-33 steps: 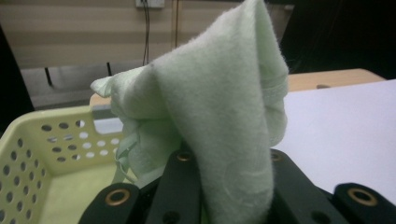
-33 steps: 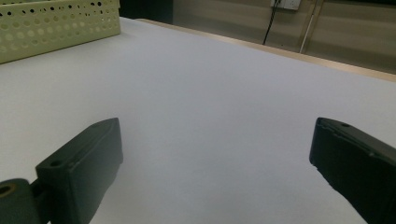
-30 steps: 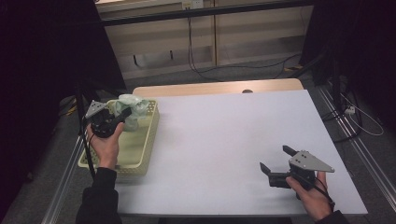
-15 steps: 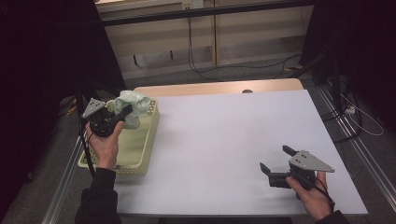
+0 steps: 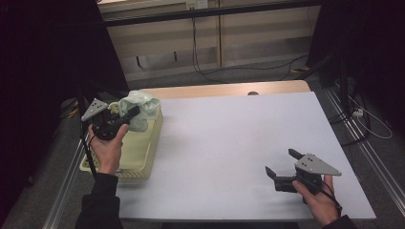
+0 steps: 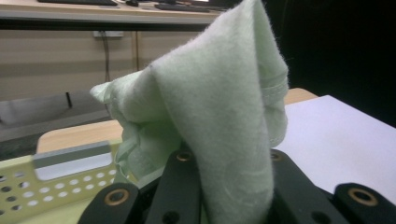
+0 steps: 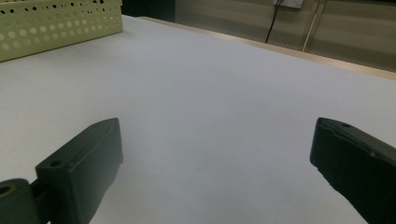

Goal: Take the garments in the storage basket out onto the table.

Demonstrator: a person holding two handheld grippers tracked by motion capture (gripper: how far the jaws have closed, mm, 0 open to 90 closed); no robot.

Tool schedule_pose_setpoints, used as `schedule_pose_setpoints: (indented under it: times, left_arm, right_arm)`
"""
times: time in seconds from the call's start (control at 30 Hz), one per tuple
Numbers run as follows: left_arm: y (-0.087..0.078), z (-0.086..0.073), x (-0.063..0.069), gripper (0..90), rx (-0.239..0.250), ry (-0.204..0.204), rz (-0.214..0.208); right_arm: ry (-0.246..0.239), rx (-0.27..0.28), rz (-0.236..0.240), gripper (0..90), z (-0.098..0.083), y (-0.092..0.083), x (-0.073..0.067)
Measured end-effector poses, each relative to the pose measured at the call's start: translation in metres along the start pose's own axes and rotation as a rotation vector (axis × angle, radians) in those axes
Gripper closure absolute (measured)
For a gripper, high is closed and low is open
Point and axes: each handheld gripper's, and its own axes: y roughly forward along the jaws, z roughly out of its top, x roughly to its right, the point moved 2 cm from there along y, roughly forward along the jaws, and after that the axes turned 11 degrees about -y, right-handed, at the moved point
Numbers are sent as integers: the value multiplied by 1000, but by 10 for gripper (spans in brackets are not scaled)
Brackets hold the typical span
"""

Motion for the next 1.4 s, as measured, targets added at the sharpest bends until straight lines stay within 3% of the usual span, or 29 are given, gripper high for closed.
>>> schedule_pose_setpoints:
  times: [0.6,1.07,1.23,1.4]
  left_arm:
    - [11,-1,32,840,-35,21,-103]
    - [22,-7,55,841,-75,49,-151]
    - [26,-9,61,841,-82,13,-167]
    - [32,-13,69,841,-110,27,-172]
  right_arm:
    - [0,0,4,15,0,1,-1]
    - [-1,-2,2,15,0,1,-1]
    - [-1,-1,1,15,0,0,0]
    - [-2,-2,3,15,0,1,-1]
